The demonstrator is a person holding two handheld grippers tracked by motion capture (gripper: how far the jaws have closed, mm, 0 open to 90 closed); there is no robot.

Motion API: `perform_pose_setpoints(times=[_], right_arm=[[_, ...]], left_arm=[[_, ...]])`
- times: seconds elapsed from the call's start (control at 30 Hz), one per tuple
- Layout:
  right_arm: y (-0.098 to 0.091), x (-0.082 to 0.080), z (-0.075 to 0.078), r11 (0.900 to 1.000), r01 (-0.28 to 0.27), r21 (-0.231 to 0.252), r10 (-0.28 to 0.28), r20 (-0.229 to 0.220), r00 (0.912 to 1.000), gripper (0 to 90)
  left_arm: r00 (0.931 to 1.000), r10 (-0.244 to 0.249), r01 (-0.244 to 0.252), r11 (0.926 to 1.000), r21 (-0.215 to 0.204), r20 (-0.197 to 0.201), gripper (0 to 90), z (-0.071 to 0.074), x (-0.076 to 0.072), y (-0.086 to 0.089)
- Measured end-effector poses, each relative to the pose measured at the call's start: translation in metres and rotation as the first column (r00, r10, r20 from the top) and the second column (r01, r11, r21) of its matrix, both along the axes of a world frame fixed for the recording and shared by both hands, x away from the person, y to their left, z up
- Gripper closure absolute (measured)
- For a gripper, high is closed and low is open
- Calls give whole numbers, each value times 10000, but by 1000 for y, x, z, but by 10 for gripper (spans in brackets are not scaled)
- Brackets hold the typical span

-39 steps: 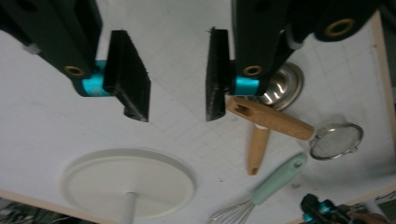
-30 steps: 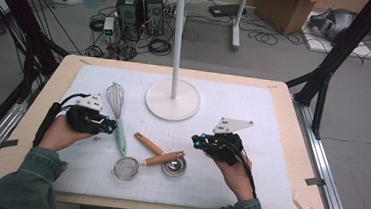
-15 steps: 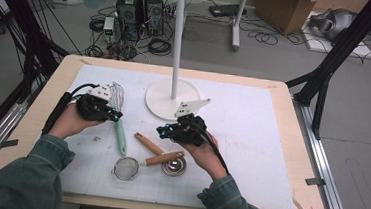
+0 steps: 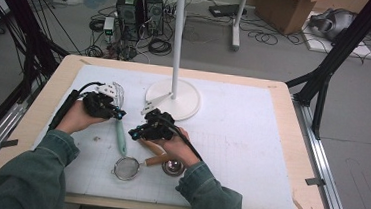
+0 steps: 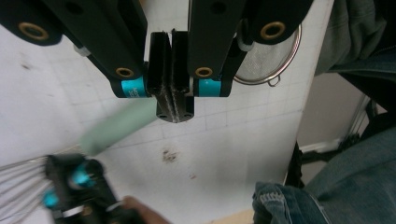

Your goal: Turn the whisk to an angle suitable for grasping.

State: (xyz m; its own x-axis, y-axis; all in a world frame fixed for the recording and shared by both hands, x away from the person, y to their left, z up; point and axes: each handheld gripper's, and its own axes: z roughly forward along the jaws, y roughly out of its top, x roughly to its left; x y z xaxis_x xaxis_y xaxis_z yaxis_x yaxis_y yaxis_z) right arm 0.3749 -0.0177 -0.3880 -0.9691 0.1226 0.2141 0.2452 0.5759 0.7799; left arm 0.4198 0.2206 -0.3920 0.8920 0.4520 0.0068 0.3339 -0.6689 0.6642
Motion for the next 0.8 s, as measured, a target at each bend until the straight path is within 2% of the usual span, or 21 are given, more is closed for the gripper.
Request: perform_pose_setpoints(times=[0.07,0.1,0.17,0.27,0.43,0.57,0.63,0.7,0.8], right_arm=[[9,0,-2,9995,-242,-221,241,-35,9997,894],[20,-1,-5,9977,-507,-455,505,-50,9987,895],[24,-1,-6,9969,-593,-513,591,-59,9982,895],[39,-2,-13,9906,-992,-941,994,-32,9950,895],[49,-2,-16,9850,-1243,-1194,1233,-157,9922,895],[60,-5,-20,9766,-1553,-1486,1531,-263,9879,895],[64,-5,-23,9740,-1571,-1633,1537,-331,9876,895],[67,-5,-24,9706,-1661,-1744,1627,-336,9861,895],[71,-6,-26,9651,-1741,-1954,1694,-406,9847,895]], left_arm=[[10000,61,-61,10000,-2,-22,895,-2,2,0],[9999,71,-70,10000,69,-85,895,-3,3,0],[9999,37,-35,9998,170,-129,895,-5,4,1],[9998,116,-114,9999,127,-179,895,-6,5,0],[9996,186,-182,9997,180,-224,895,-10,8,1],[9993,237,-231,9995,217,-286,895,-12,9,1],[9989,303,-298,9995,143,-351,896,-13,9,0],[9991,254,-244,9993,295,-334,895,-13,10,1],[9988,286,-274,9992,300,-402,895,-15,11,1]])
